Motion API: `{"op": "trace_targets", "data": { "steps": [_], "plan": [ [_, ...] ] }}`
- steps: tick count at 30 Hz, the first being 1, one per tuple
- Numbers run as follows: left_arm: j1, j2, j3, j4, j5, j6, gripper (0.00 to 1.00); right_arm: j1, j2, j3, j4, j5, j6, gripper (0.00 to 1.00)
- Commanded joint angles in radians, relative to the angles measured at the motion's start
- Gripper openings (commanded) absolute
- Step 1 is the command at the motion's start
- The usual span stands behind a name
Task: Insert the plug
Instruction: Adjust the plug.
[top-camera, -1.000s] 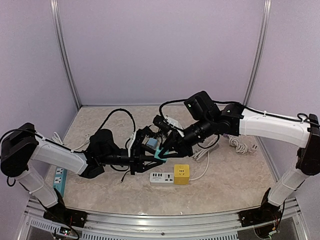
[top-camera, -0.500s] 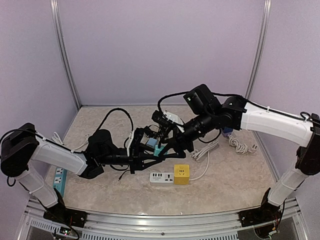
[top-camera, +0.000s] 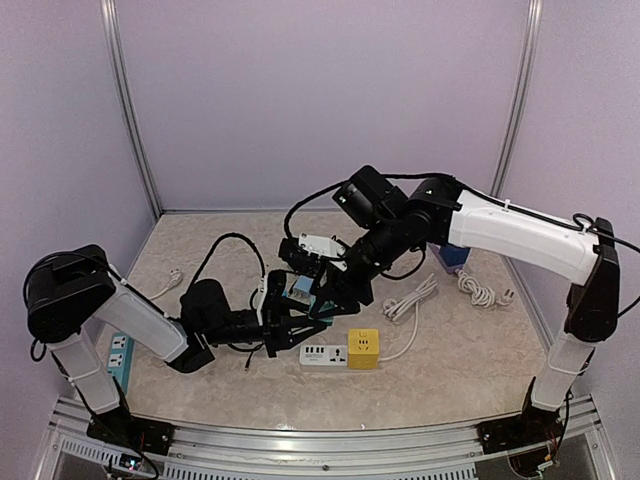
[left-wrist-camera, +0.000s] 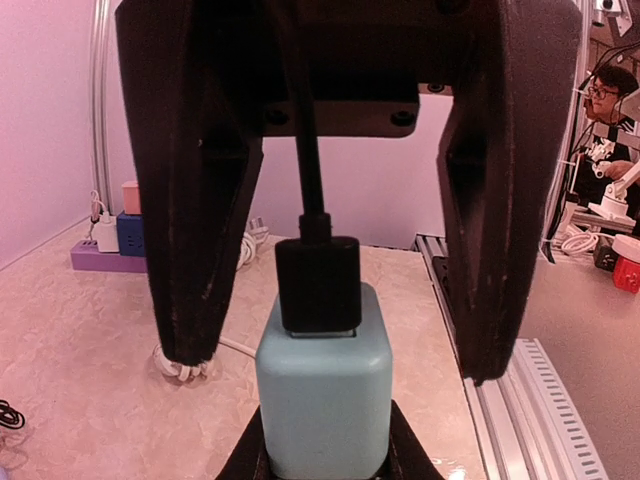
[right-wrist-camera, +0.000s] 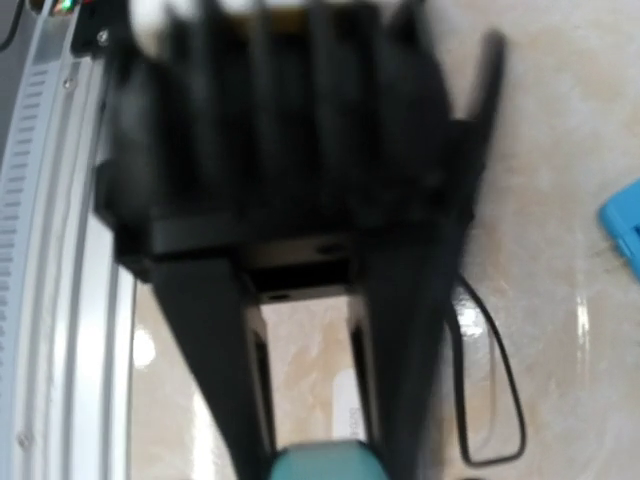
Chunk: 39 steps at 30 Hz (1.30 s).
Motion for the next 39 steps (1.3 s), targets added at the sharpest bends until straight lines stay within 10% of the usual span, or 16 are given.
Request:
{"op": "trace_targets", "data": {
  "steps": [1,13,20,24,25,29,39],
  "plan": [
    [-0.008,0.027,-0.002,0.16,-0.018,-0.004,0.0,0.013,0.034,0.064,-0.076,0.018,-0.025,0.47],
    [-0.008,0.025,-0.011,0.168,-0.022,0.006,0.0,0.014,0.026,0.043,-0.08,0.058,-0.021,0.36],
    [-0.008,0.026,-0.012,0.168,-0.018,0.005,0.0,0.013,0.026,0.04,-0.051,0.068,-0.013,0.0],
    [-0.004,0.025,-0.016,0.168,-0.023,0.005,0.0,0.013,0.026,0.041,-0.061,0.07,-0.017,0.0],
    [-0.001,0.024,-0.02,0.165,-0.03,0.004,0.04,0.014,0.027,0.043,-0.064,0.074,-0.019,0.0],
    [0.013,-0.01,-0.059,0.08,-0.089,0.026,0.73,0.013,0.033,0.041,-0.06,0.142,-0.023,0.0],
    [-0.031,-0.471,-0.196,-0.589,-0.445,0.28,0.78,0.043,0.092,-0.036,0.023,0.298,-0.011,0.0]
  ]
}}
